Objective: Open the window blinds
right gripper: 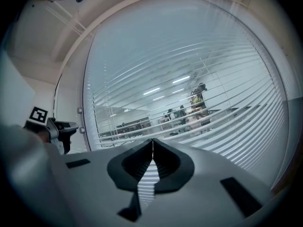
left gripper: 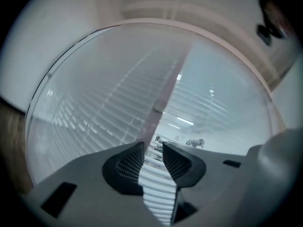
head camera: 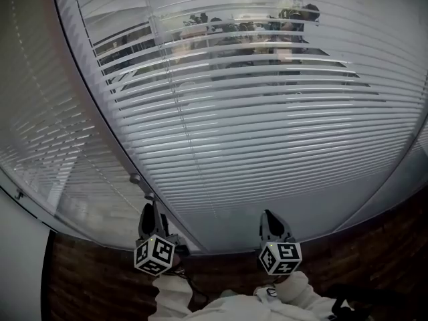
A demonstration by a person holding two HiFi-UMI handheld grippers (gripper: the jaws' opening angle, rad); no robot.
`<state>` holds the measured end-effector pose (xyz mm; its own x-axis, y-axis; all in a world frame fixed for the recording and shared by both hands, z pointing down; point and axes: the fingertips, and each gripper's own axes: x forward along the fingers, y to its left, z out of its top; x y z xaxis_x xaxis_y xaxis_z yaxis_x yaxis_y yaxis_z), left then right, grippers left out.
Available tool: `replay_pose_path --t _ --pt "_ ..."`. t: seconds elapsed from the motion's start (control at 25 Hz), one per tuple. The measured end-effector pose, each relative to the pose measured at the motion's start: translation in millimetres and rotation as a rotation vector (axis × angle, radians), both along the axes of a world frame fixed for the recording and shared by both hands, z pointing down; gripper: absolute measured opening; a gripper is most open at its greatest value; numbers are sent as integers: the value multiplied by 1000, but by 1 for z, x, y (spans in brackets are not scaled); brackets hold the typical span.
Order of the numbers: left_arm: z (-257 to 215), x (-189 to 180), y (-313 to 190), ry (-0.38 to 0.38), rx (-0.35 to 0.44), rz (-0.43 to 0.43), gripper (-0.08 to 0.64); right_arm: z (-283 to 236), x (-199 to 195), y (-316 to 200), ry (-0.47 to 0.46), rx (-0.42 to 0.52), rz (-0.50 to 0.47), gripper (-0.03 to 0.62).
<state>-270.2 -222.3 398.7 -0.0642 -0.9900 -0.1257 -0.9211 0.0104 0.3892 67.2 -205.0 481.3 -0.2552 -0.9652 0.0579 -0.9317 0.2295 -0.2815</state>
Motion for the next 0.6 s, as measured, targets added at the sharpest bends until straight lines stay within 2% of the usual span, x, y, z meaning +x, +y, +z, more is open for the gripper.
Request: replay_pose_path --t 0.08,0.12,0.16,0.2,0.24,0.36,0.48,0.6 --pt "-12 32 8 -206 41 5 124 -3 -4 -1 7 10 -12 12" --pt "-14 50 10 -279 61 26 121 -5 -6 -2 11 18 -18 12" --pt "-13 68 13 -329 73 56 92 -7 -8 -2 15 26 -24 12" --pt "-9 86 15 -354 75 101 33 -8 -11 -2 19 32 -31 12" --pt "-1 106 18 -357 65 162 0 -9 -13 -2 22 37 -38 12" --pt "39 162 33 -306 -20 342 0 -6 -18 3 25 29 -66 12" --pt "79 202 52 -292 -122 413 0 -1 -24 10 36 15 -100 12" --pt "88 222 64 -287 -143 443 0 -2 -28 16 64 22 -121 12"
